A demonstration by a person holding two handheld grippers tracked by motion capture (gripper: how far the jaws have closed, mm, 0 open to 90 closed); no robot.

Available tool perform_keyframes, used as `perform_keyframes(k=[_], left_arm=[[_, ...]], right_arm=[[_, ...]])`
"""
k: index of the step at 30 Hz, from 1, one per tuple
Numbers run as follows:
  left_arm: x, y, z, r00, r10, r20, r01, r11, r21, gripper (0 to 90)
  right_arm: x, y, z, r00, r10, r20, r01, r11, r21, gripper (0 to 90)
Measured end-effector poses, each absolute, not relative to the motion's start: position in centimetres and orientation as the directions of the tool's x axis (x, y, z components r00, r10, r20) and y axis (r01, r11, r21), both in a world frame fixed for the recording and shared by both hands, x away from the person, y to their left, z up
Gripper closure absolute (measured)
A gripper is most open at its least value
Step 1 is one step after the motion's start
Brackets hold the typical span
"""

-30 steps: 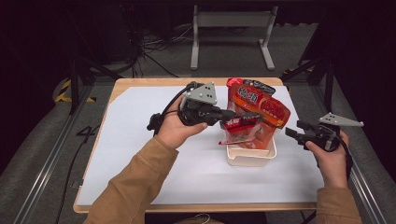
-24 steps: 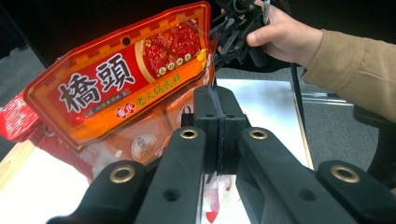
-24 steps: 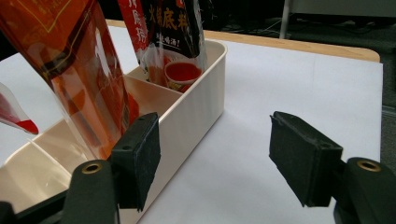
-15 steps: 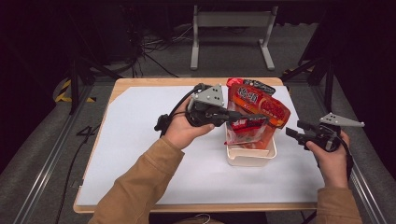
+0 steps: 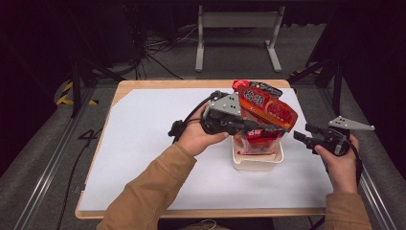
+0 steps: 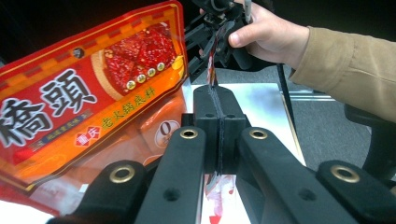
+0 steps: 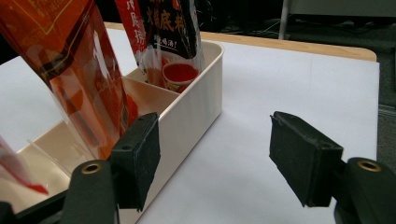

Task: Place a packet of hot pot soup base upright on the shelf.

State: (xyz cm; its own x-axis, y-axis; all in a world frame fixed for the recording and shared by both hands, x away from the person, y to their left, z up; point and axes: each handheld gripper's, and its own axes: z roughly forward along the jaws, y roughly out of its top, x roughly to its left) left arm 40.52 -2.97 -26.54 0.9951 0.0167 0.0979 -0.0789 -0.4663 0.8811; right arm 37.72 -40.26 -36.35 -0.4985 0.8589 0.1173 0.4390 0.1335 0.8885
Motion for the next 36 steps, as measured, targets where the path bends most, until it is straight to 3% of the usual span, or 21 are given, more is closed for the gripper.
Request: perform_keyframes(k=[17,36], left_arm=[[40.5,-4.6,-28.5,0.997,-0.016,0.076,-0.074,-0.494,0.866,90.0],[41.7,-5.2,-31.2,1.000,0.016,0.027,-0.015,-0.517,0.856,89.8]], right_arm=[[37.7,-40.3,-36.4,-0.496,0.859,0.122,0.443,0.130,0.887,33.6],[37.8,-40.2,-36.5,-0.498,0.859,0.123,0.448,0.133,0.884,33.3]])
